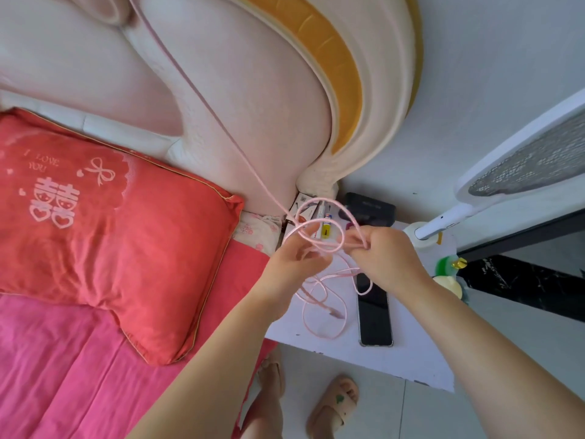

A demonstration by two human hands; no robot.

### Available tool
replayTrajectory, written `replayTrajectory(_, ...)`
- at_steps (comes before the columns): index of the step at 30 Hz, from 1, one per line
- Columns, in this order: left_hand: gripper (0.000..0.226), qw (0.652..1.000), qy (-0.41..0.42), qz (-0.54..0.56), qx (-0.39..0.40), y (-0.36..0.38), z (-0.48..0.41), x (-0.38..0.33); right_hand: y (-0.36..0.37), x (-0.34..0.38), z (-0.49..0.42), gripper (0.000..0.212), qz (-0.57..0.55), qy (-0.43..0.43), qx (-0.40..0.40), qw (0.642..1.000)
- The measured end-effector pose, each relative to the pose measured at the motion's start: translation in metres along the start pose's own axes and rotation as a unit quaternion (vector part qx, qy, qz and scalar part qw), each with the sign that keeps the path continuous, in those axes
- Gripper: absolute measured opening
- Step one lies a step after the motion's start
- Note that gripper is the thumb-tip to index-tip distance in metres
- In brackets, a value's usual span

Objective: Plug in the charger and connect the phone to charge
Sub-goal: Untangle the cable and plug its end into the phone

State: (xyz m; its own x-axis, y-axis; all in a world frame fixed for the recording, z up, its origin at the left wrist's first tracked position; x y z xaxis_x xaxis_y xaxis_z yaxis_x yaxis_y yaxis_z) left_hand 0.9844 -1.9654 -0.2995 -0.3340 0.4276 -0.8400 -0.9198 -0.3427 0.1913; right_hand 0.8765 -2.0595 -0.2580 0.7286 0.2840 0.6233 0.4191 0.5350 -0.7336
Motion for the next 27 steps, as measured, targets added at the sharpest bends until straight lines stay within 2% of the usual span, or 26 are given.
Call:
replayTrajectory(2, 0.058, 0.998, 0.054, -0.013, 0.005, 0.002, 0.003, -0.009, 0.002, -0.005, -0.004, 0.013, -0.014, 0.023, 0.007, 1.0)
replayTrajectory(3, 0.055, 0.997, 0.07, 0.003, 0.012, 0.003, 0.004, -0.012, 0.004, -0.005, -0.006, 0.011, -0.025, 0.025, 0.017, 0.999)
replayTrajectory(6, 0.023, 0.993, 0.094, 0.068, -0.038, 0.0, 0.005, -0.017, 0.012, -0.003, -0.007, 0.01, -0.04, 0.023, 0.065, 0.997)
replayTrajectory(8, 0.006, 0.983, 0.074, 0.159, -0.058, -0.003, 0.004, -0.016, 0.014, -0.002, -0.007, 0.007, -0.052, 0.014, 0.074, 0.996)
replayTrajectory(11, 0.019, 0.962, 0.041, 0.265, -0.038, -0.003, 0.005, -0.017, 0.012, -0.002, -0.009, 0.013, -0.095, 0.008, 0.077, 0.992)
replayTrajectory(14, 0.015, 0.948, 0.002, 0.316, -0.044, -0.007, 0.006, -0.017, 0.01, -0.012, -0.013, 0.018, -0.1, 0.021, 0.072, 0.992)
replayTrajectory(16, 0.013, 0.941, -0.017, 0.336, -0.046, -0.009, 0.006, -0.017, 0.003, -0.022, -0.015, 0.014, -0.088, 0.044, 0.036, 0.995)
replayTrajectory(18, 0.015, 0.944, -0.02, 0.326, -0.036, -0.01, 0.007, -0.02, -0.001, -0.026, -0.016, 0.025, -0.071, 0.062, 0.012, 0.996)
replayTrajectory(20, 0.02, 0.949, -0.012, 0.316, -0.02, -0.009, 0.008, -0.026, -0.007, -0.017, -0.014, 0.035, -0.058, 0.035, -0.02, 0.997)
replayTrajectory(23, 0.024, 0.946, 0.012, 0.323, 0.008, -0.007, 0.008, -0.036, -0.016, 0.009, -0.001, 0.021, -0.152, -0.027, -0.071, 0.986)
replayTrajectory(25, 0.025, 0.941, 0.037, 0.336, 0.028, -0.005, 0.01, -0.041, -0.006, 0.023, 0.01, 0.02, -0.19, -0.042, -0.015, 0.981)
replayTrajectory(27, 0.025, 0.938, 0.055, 0.339, 0.043, -0.002, 0.012, -0.045, 0.007, 0.03, 0.018, 0.053, -0.148, -0.047, 0.055, 0.986)
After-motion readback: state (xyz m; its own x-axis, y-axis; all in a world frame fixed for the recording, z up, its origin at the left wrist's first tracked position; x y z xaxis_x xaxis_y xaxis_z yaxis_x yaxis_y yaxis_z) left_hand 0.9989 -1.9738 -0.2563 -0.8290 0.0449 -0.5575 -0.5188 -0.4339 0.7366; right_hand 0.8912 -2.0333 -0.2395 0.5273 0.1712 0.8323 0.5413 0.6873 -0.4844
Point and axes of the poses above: each hand's wrist, its own z-axis away from the middle knuckle, its own y-axis out of the palm, x = y × z, the point moved 7 cm from there along -z, towards the middle knuckle, and after that the axes turned 1 degree about y, right-handed, at the moved point
